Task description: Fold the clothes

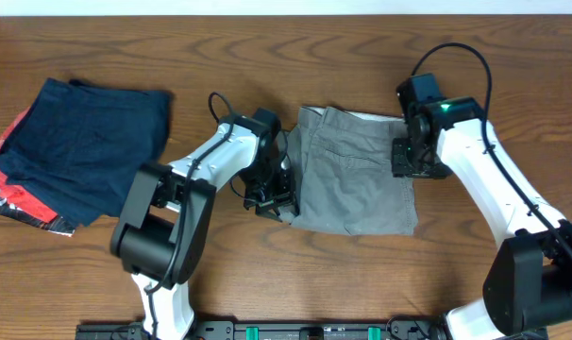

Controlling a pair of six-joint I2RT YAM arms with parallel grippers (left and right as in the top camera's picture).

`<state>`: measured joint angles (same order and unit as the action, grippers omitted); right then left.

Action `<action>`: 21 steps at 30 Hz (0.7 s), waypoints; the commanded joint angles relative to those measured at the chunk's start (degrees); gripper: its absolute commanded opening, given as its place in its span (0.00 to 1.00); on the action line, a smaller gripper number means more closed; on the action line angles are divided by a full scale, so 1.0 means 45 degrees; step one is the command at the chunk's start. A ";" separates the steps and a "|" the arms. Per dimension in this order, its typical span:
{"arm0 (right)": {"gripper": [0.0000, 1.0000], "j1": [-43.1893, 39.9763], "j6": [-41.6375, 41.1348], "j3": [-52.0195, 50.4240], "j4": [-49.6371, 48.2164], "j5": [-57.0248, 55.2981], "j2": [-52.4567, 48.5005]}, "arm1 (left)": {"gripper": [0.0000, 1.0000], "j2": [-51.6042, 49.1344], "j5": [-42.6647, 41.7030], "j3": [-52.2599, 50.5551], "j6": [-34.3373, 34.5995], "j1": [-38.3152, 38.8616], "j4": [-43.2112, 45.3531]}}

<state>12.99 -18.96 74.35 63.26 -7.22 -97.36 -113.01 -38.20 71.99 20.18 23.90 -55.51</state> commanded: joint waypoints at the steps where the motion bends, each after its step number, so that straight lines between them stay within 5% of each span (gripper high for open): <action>1: 0.49 -0.0214 -0.0155 0.0117 0.0097 -0.0209 0.0029 | 0.44 0.1554 0.0126 0.0039 -0.0243 -0.0253 0.0058; 2: 0.49 -0.0223 -0.0155 0.0117 0.0097 -0.0204 0.0029 | 0.55 0.1919 0.0466 0.0049 -0.0248 -0.0311 0.0155; 4: 0.49 -0.0219 -0.0160 0.0117 0.0087 -0.0204 0.0029 | 0.98 0.2701 0.1307 0.0053 -0.0248 -0.0389 0.0491; 11: 0.49 -0.0219 -0.0160 0.0117 0.0097 0.0000 0.0029 | 0.98 0.3735 0.2472 0.0053 -0.0884 -0.0432 0.2856; 21: 0.49 -0.0214 -0.0160 0.0117 0.0151 0.0044 0.0029 | 0.98 0.1477 0.2599 0.0053 -0.0612 -0.0656 0.6926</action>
<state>12.51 -18.94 74.35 63.86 -7.07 -97.36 -103.02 -27.55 72.03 17.30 21.37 -26.26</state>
